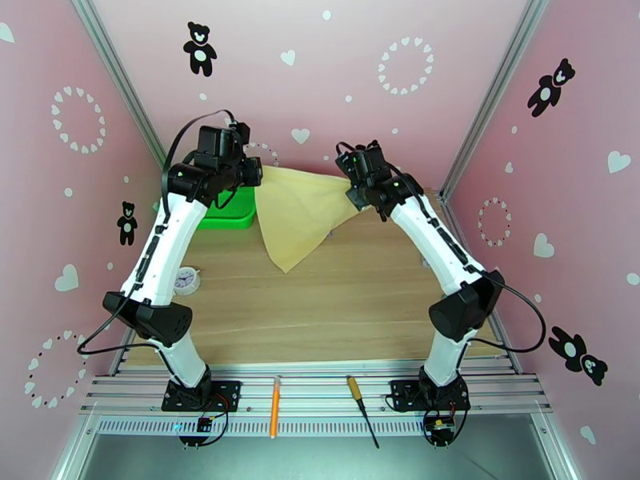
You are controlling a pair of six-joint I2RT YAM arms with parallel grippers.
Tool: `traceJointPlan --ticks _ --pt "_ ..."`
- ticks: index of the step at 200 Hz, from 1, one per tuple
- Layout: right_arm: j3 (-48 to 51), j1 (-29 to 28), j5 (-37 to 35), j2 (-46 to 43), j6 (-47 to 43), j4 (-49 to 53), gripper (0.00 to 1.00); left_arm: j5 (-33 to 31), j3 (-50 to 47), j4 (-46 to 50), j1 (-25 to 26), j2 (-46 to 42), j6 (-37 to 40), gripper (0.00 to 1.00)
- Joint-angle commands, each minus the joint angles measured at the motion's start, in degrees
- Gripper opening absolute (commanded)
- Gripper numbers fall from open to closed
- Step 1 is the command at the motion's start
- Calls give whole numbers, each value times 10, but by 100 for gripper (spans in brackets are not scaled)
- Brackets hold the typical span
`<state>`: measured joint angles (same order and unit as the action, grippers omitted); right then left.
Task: Fold and stack the mixed laundry pile
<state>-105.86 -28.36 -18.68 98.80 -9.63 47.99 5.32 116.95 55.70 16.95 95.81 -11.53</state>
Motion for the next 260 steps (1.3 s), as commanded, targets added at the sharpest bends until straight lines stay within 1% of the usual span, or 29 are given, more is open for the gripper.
traceJointPlan --ticks 1,18,40,51,65,74,83,93,106,122,137,157,176,194,214,224,232,242,250,260 --pt "118 -6 -77 -95 66 49 0 -75 -101 -26 -32 -142 -4 0" --pt "230 -42 -90 -136 109 28 0 -71 -229 -50 -20 -235 -30 0" --pt "314 -72 -97 -153 156 31 0 -65 -390 -66 4 -338 -87 0" --pt "339 -87 -108 -153 172 45 0 -56 -458 -70 17 -379 -120 0" --pt "347 -98 -127 -152 180 59 0 -44 -523 -73 29 -422 -154 0" --pt "341 -99 -137 -152 179 64 0 -46 -542 -67 31 -440 -167 0" --pt "322 -99 -147 -154 169 66 0 -62 -537 -54 32 -448 -166 0" --pt "290 -98 -158 -153 153 68 0 -95 -503 -31 32 -442 -154 0" --pt "231 -92 -168 -147 125 70 0 -141 -426 4 31 -408 -127 0" --pt "138 -75 -172 -130 93 77 0 -179 -298 34 27 -345 -87 0" --pt "53 -54 -165 -108 63 79 0 -192 -178 50 12 -280 -55 0" --pt "-53 -15 -141 -66 32 81 0 -187 -36 68 -17 -179 -24 0" --pt "-150 20 -116 -7 2 85 0 -165 83 78 -45 -88 -9 0" --pt "-257 49 -105 73 -20 95 0 -141 180 83 -72 0 -2 0" --pt "-402 68 -96 169 -31 124 0 -146 294 96 -92 98 13 0" --pt "-462 70 -99 203 -37 130 0 -143 362 112 -103 145 16 0" --pt "-487 70 -102 215 -40 122 0 -131 411 122 -111 177 18 0" --pt "-488 70 -99 212 -36 106 0 -121 452 125 -120 201 17 0" --pt "-487 70 -95 206 -29 99 0 -111 457 118 -126 204 18 0" --pt "-487 70 -88 197 -16 99 0 -104 440 106 -130 191 20 0"
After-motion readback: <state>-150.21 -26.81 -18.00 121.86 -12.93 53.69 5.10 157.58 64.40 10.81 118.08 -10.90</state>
